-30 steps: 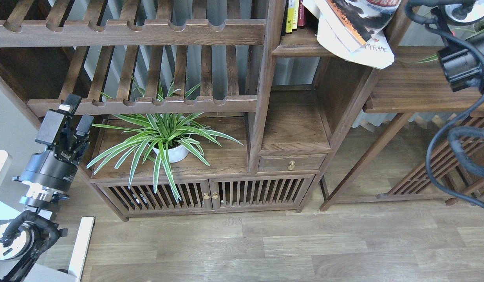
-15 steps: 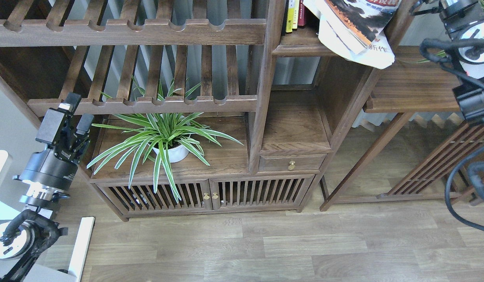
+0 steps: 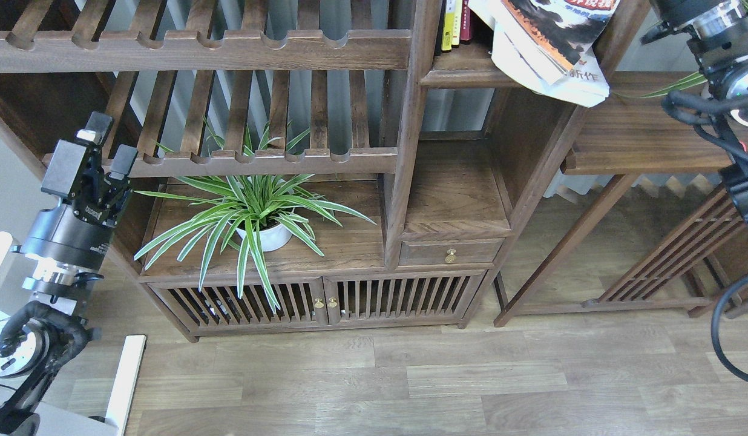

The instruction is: Organize books on shelf

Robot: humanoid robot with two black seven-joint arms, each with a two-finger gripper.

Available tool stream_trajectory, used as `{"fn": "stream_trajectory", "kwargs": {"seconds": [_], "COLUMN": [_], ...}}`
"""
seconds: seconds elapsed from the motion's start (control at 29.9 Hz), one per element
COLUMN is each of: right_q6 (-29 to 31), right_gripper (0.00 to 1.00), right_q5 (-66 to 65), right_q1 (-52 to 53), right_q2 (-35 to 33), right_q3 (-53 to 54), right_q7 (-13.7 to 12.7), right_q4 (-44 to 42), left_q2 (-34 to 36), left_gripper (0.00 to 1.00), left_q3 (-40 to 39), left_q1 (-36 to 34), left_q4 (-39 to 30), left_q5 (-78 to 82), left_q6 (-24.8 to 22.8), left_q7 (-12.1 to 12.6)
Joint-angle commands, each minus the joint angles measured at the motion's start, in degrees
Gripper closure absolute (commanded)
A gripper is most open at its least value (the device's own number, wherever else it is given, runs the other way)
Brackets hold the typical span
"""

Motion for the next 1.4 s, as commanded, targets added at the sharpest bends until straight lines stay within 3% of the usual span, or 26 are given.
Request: {"fn": "stream_trajectory", "kwargs": {"seconds": [0.0, 0.17, 0.5, 0.74, 1.37], "right_q6": [0.0, 0.0, 0.0, 0.0, 0.0], "right_gripper": [0.01, 0.01, 0.01, 0.01, 0.01], "right_q5": [-2.13, -6.17, -11.45, -13.21, -14.09], "right_q1": [-3.25, -6.85, -15.99, -18.11, -19.78], "right_q2": [-1.91, -3.94, -4.12, -4.12, -3.5], "right_q3": [0.16, 0.07, 0.59, 1.12, 3.23], "right_q7": [-0.01, -0.27, -0.54, -0.54, -0.62], "right_q4": [1.18, 1.8, 7.41, 10.06, 11.29], "left_q2": [-0.87, -1.05, -3.15, -7.72, -7.9], "left_gripper": [0.01, 0.02, 0.02, 0.02, 0.02], "left_q3": [0.5, 1.55, 4.36, 5.86, 7.0], "left_q1": [-3.29, -7.87, -9.19, -13.41, -14.55], "left_q4": [-0.01, -0.01, -2.12, -2.03, -2.03], "left_q5": [0.09, 0.18, 7.63, 12.22, 12.22], "left_q6": [-0.02, -0.02, -0.02, -0.02, -0.02], "left_q7": [0.52, 0.61, 0.61, 0.7, 0.7]}}
